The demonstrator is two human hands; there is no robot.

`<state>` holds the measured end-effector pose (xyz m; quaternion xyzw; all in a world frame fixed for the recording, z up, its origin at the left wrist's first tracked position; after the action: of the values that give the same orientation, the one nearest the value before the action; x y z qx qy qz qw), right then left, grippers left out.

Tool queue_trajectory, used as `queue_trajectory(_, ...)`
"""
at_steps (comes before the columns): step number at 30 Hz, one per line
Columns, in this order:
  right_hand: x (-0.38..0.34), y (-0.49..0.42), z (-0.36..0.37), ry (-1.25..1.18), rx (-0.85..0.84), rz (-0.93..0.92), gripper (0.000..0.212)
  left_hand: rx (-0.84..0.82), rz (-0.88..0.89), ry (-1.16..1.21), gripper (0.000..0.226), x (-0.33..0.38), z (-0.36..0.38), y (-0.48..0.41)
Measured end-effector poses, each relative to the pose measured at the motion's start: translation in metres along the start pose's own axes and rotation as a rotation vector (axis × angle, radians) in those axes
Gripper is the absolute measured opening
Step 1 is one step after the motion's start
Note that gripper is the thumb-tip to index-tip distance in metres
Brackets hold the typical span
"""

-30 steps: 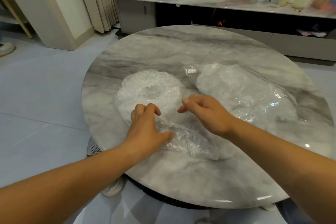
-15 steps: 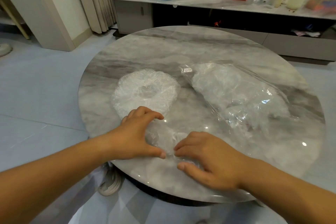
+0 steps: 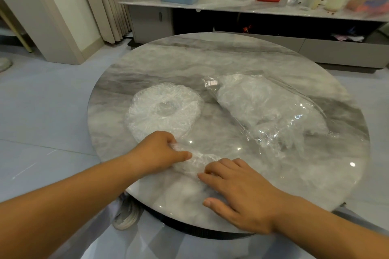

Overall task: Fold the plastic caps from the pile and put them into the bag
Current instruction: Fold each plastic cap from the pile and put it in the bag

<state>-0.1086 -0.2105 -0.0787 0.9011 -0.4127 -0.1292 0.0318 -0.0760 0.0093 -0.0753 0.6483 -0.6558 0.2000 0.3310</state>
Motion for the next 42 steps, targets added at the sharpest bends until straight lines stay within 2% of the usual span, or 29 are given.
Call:
queue_trajectory(3,-0.001,0.002,0.000,0.000,0.004,0.021,0.056,0.027,-0.058,0.271,0.029,0.002,0.001,0.004)
queue_trajectory(6,-0.001,0.002,0.001,-0.020,0.005,0.034,0.056,0.035,-0.037,0.520,0.025,0.008,0.005,0.005)
queue_trajectory(9,0.002,0.002,0.002,-0.023,0.005,0.024,0.054,0.016,0.032,0.670,0.027,0.019,0.009,0.006)
queue_trajectory(13,0.012,0.006,0.001,-0.099,0.033,-0.022,0.050,-0.101,0.093,0.769,0.033,0.029,0.018,0.012)
queue_trajectory(16,0.024,0.014,-0.003,-0.202,0.118,-0.025,0.040,-0.197,0.079,0.711,0.032,0.029,0.025,0.015)
queue_trajectory(20,0.034,0.027,-0.013,-0.326,0.340,0.013,0.026,-0.308,0.030,0.668,0.041,0.032,0.031,0.016)
queue_trajectory(23,0.030,0.031,-0.017,-0.358,0.413,0.010,0.025,-0.321,0.023,0.604,0.031,0.035,0.033,0.014)
queue_trajectory(26,0.019,0.031,-0.010,-0.260,0.390,-0.024,0.028,-0.326,-0.029,0.604,0.029,0.036,0.032,0.010)
queue_trajectory(31,0.012,0.029,0.010,-0.023,0.291,0.026,0.034,-0.362,-0.092,0.604,0.026,0.037,0.030,0.005)
queue_trajectory(35,0.010,0.028,0.014,0.027,0.220,0.066,0.039,-0.370,-0.082,0.546,0.020,0.041,0.028,0.000)
queue_trajectory(37,0.010,0.028,0.014,0.030,0.203,0.063,0.040,-0.247,-0.001,0.380,0.018,0.042,0.024,-0.009)
queue_trajectory(39,0.011,0.028,0.013,0.030,0.186,0.045,0.041,-0.131,0.101,0.103,0.026,0.045,0.019,-0.019)
queue_trajectory(42,0.015,0.029,0.010,0.038,0.154,0.010,0.044,-0.193,0.111,-0.070,0.040,0.056,0.022,-0.026)
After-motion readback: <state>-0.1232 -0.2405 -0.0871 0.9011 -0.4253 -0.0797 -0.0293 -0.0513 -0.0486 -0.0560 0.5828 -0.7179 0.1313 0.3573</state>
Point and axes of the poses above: each hand's wrist, its own y-axis away from the middle knuckle, its own z-axis out of the palm, x = y × z, the point moved 3 cm from there along -y, towards the middle knuckle, and after that the axes turned 14 degrees about z, right-handed, at the moved point
